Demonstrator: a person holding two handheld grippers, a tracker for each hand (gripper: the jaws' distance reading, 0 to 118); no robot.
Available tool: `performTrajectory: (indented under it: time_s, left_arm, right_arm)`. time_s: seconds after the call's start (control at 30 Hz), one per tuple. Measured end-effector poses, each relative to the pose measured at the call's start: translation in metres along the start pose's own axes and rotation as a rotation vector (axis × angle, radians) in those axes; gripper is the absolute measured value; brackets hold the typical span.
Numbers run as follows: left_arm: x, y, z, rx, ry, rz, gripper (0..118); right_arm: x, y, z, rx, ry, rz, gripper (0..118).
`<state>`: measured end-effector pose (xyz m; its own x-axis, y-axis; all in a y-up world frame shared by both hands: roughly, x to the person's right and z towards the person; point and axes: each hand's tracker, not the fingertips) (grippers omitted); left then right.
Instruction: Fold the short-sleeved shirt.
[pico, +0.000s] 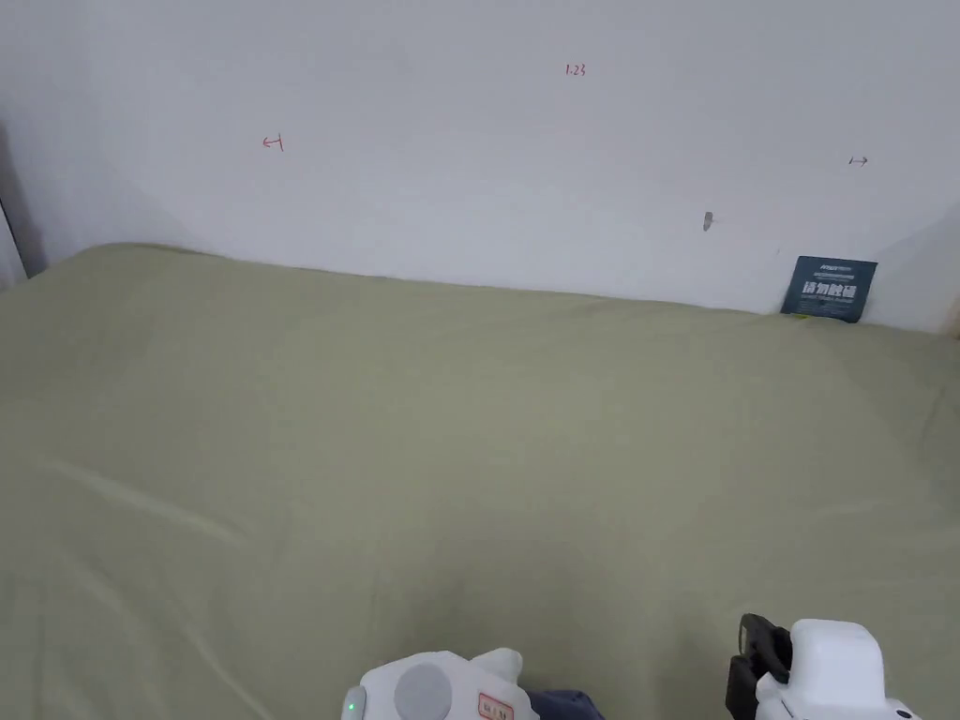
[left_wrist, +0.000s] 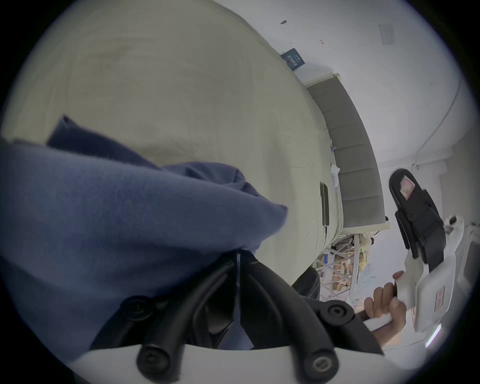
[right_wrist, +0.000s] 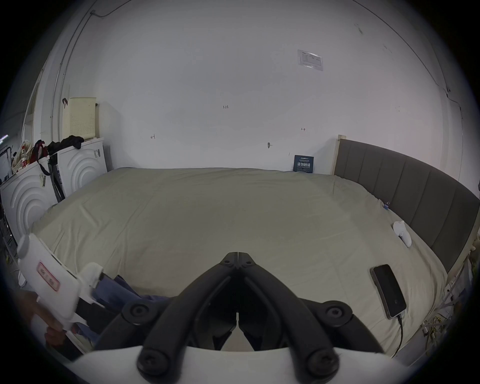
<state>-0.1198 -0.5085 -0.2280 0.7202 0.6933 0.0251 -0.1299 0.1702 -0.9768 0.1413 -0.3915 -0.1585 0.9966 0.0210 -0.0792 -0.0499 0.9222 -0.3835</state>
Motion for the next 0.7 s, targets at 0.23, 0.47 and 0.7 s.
performTrajectory:
  time_s: [0.23, 0.47, 0.7]
  left_arm:
    - [0.017, 0.006, 0.099, 0.335, 0.133, -0.23, 3]
    - [0.01, -0.013, 0.178, 0.892, 0.509, -0.44, 3]
    - [-0.001, -0.034, 0.203, 1.215, 0.702, -0.391, 3]
  right_arm:
    - [-0.013, 0.013, -0.009, 0.048, 0.004, 0.007, 1]
    - [-0.034, 0.032, -0.013, 0.149, -0.01, 0.014, 1]
    - [-0.043, 0.049, -0.002, 0.235, -0.022, 0.006, 1]
